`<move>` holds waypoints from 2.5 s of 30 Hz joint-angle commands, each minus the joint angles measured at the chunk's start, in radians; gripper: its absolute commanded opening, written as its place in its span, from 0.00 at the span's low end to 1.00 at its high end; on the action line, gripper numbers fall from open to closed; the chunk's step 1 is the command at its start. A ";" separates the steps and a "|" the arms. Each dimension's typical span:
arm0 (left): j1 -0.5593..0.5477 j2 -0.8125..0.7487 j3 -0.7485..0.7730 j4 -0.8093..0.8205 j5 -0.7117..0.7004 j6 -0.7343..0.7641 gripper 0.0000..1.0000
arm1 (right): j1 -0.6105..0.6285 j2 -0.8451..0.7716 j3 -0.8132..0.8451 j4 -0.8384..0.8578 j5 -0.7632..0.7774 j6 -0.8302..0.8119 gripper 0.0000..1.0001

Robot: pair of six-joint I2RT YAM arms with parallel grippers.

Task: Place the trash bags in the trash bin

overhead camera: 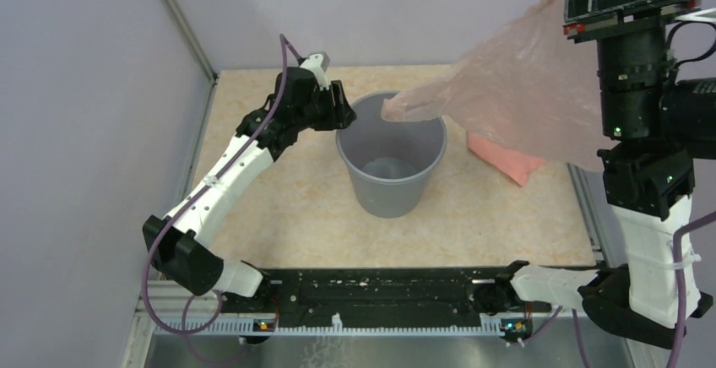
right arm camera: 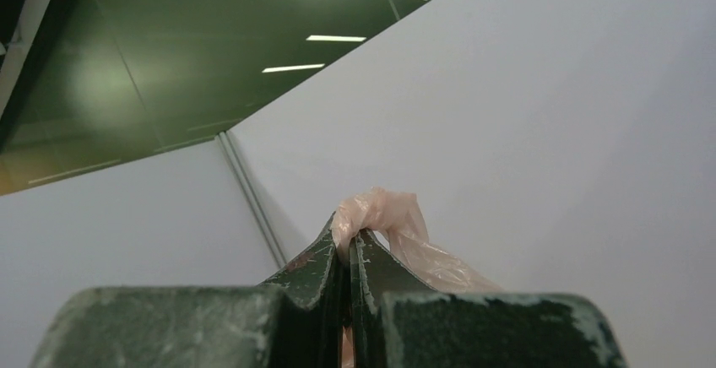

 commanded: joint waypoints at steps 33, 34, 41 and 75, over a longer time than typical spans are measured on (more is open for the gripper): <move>-0.002 -0.312 0.176 0.283 0.412 0.352 0.89 | 0.003 0.093 0.115 -0.053 -0.150 0.006 0.00; -0.002 -0.307 0.182 0.285 0.420 0.352 0.89 | 0.003 0.097 0.116 -0.056 -0.151 0.006 0.00; -0.002 -0.290 0.198 0.297 0.491 0.334 0.87 | 0.002 0.144 0.147 -0.071 -0.181 0.030 0.00; -0.005 -0.211 0.583 -0.077 0.150 -0.020 0.00 | 0.003 0.276 0.248 -0.095 -0.321 0.190 0.00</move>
